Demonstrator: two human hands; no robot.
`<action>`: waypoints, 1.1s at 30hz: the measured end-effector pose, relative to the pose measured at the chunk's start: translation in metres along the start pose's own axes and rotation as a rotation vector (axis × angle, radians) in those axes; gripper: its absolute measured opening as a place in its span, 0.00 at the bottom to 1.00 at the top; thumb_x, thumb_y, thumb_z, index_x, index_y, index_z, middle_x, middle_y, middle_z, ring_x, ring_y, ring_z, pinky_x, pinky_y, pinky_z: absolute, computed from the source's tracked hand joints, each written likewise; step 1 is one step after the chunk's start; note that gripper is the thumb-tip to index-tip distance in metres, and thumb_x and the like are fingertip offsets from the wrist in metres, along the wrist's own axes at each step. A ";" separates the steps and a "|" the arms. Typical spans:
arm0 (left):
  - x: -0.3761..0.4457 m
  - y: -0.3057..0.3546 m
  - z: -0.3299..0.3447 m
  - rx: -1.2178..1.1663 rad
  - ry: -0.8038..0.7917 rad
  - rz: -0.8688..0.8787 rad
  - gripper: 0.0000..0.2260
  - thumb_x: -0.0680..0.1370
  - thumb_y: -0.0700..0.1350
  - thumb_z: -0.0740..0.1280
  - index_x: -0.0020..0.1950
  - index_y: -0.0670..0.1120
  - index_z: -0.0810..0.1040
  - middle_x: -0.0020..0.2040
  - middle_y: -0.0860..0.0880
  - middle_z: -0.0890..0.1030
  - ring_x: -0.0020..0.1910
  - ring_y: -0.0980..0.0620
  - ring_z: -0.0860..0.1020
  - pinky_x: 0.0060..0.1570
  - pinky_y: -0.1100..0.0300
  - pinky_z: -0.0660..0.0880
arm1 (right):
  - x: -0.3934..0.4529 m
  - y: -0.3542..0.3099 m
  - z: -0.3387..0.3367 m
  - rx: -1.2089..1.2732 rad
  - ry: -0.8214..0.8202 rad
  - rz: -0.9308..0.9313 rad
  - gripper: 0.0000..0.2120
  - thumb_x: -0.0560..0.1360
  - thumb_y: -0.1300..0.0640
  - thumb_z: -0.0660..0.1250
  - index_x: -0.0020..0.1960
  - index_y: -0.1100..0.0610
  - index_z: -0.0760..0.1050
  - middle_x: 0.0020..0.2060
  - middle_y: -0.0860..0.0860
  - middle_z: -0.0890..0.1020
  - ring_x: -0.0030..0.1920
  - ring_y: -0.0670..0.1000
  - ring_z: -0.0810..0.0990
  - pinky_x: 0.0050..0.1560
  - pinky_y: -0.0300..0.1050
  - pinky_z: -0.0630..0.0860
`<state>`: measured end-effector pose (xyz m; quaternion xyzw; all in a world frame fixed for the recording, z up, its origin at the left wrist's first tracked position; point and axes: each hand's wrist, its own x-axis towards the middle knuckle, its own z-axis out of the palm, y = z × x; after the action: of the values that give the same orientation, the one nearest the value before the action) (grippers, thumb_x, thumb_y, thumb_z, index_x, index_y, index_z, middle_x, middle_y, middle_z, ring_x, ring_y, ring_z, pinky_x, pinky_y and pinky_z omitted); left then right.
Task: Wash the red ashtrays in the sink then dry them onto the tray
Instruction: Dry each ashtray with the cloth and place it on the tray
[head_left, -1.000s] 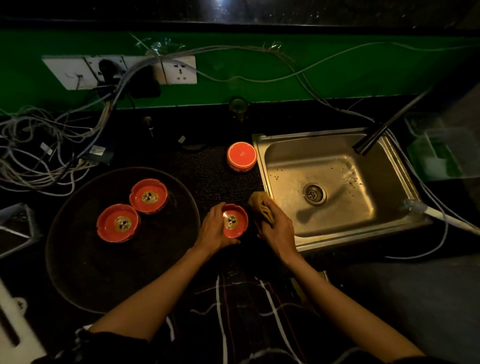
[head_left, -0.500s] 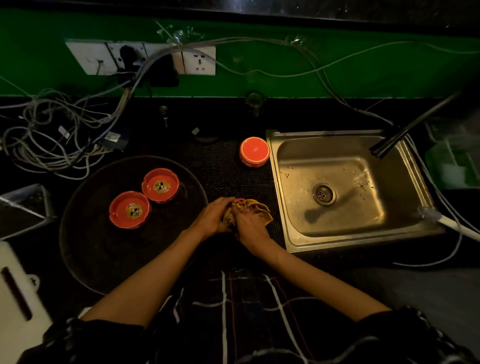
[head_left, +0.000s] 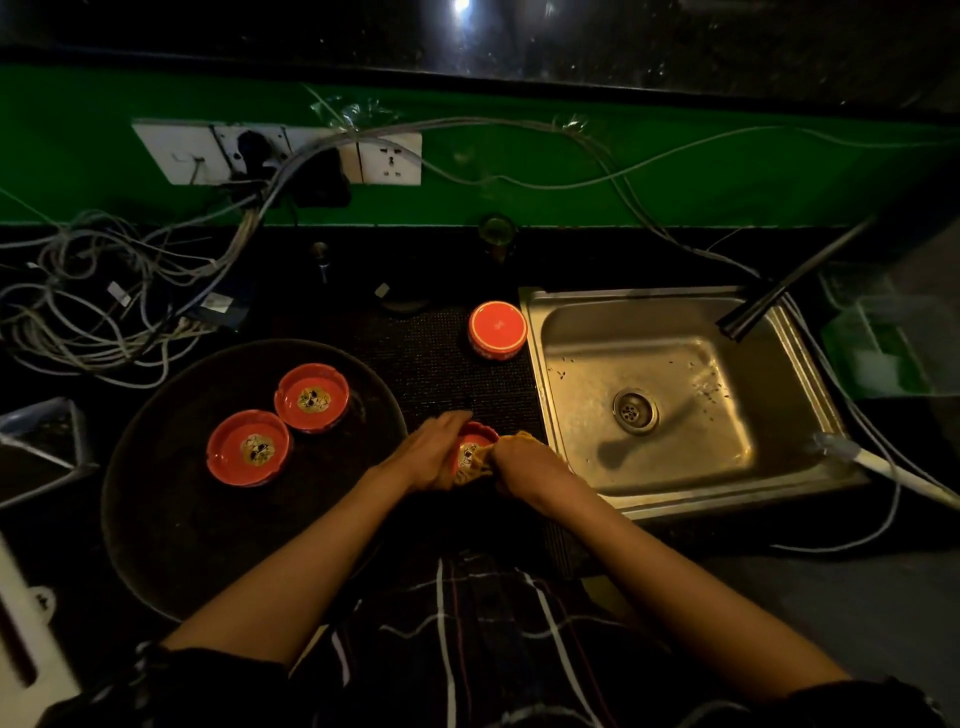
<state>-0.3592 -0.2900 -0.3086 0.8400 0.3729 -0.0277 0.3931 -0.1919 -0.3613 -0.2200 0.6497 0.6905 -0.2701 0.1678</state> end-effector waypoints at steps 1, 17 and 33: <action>0.001 -0.002 0.000 0.001 0.000 0.020 0.48 0.66 0.51 0.80 0.79 0.47 0.57 0.75 0.45 0.65 0.70 0.43 0.67 0.72 0.49 0.64 | -0.005 0.002 -0.002 0.030 0.014 0.036 0.16 0.76 0.57 0.66 0.63 0.56 0.78 0.56 0.59 0.82 0.58 0.61 0.79 0.56 0.51 0.74; -0.005 0.013 0.033 -0.097 0.259 -0.217 0.41 0.62 0.56 0.78 0.70 0.44 0.68 0.63 0.42 0.72 0.62 0.41 0.72 0.62 0.49 0.70 | 0.011 -0.022 0.042 0.023 0.276 0.150 0.23 0.75 0.61 0.63 0.70 0.62 0.68 0.67 0.62 0.73 0.67 0.61 0.72 0.60 0.52 0.73; 0.011 -0.012 0.005 -0.103 0.099 0.105 0.46 0.63 0.64 0.70 0.74 0.40 0.68 0.69 0.42 0.75 0.67 0.43 0.74 0.67 0.57 0.64 | 0.031 -0.008 0.032 0.276 0.197 -0.031 0.24 0.68 0.63 0.72 0.64 0.59 0.78 0.63 0.57 0.80 0.63 0.57 0.78 0.62 0.45 0.73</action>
<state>-0.3575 -0.2817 -0.3234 0.8374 0.3482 0.0540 0.4178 -0.2069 -0.3550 -0.2624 0.6791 0.6699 -0.3000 0.0045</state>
